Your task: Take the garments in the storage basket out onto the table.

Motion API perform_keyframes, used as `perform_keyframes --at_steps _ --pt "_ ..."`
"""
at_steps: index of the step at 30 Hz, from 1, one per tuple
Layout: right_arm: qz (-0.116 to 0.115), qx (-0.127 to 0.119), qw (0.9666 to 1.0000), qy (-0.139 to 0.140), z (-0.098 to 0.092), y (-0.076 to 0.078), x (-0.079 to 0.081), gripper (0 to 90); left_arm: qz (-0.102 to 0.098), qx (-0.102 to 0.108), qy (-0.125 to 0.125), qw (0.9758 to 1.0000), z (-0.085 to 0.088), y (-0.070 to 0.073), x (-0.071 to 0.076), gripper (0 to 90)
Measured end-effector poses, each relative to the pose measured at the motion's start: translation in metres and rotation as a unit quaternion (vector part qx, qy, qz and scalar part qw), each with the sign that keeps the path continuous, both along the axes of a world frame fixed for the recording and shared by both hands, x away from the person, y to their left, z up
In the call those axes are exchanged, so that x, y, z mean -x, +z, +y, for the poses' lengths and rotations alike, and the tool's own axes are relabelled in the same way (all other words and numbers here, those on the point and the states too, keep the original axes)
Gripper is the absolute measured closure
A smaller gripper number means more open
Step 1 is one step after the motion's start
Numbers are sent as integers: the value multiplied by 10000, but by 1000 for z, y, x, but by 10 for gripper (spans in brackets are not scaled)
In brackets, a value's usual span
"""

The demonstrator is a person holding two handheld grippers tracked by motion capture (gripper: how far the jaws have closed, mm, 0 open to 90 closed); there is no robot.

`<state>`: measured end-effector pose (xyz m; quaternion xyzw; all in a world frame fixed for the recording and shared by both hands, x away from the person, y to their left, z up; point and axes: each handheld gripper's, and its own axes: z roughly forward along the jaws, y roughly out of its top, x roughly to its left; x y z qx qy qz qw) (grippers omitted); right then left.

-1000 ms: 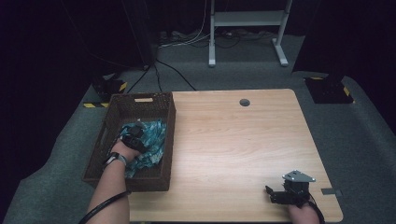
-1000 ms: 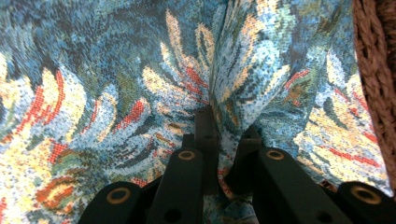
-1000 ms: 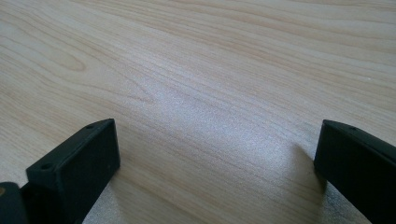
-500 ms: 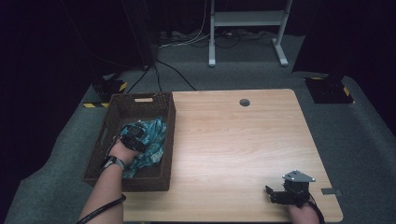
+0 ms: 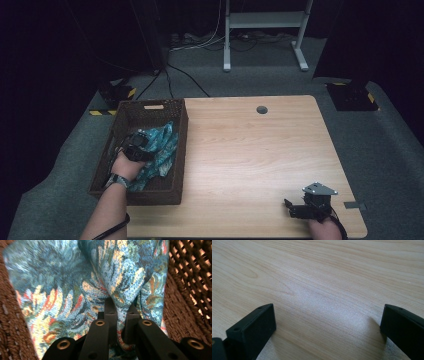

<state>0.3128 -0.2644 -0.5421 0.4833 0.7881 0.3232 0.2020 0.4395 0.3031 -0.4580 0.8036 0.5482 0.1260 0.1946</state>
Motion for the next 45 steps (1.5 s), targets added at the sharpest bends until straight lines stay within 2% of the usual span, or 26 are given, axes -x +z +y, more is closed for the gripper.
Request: perform_keyframes --at_steps 1,2,10,15,19,20,21,24,25,26,28,29,30,32,33,36,39,40,45 --pt "0 -1 10000 0 0 0 0 0 0 0 0 10000 0 0 0 844" --pt "-1 0 10000 0 0 0 0 0 -294 121 89 9995 4 7 6 844" --pt "-1 0 10000 -1 0 0 0 0 -605 342 69 9976 5 12 17 844" --pt "0 1 10000 -2 0 0 0 0 -994 461 165 9938 4 19 25 845" --pt "-1 1 10000 -3 0 0 0 1 -1303 414 212 9904 2 27 29 846" --pt "-1 1 10000 -3 0 0 0 1 -1303 414 212 9904 2 27 29 847" --pt "-2 2 10000 -2 0 0 0 0 -1449 413 250 9883 2 30 31 847" --pt "-1 2 10000 -8 0 0 0 1 -1662 466 327 9844 2 35 35 847" --pt "-1 2 10000 -8 0 0 0 1 -1662 466 327 9844 2 35 35 847" --pt "0 2 10000 -12 0 0 0 1 -1800 495 381 9817 2 39 37 847" --pt "-1 0 10000 -14 0 0 0 1 -1962 539 446 9781 3 42 40 847" --pt "-1 0 10000 -14 0 0 0 1 -1962 539 446 9781 3 42 40 847" --pt "-1 1 10000 -13 0 0 0 1 -2049 549 479 9761 3 44 42 847" --pt "-1 1 10000 -13 0 0 0 1 -2082 559 482 9753 3 45 42 847" --pt "-1 1 10000 -13 0 0 0 0 -2177 567 507 9731 2 47 44 847" --pt "0 1 10000 -13 0 0 0 0 -2292 609 548 9699 2 49 47 847" --pt "0 1 10000 -14 0 0 0 1 -2361 722 564 9674 3 51 48 845" --pt "0 1 10000 -14 0 0 0 1 -2361 722 564 9674 3 51 48 845" --pt "0 2 10000 -13 0 0 0 1 -2602 779 597 9605 2 54 53 845"
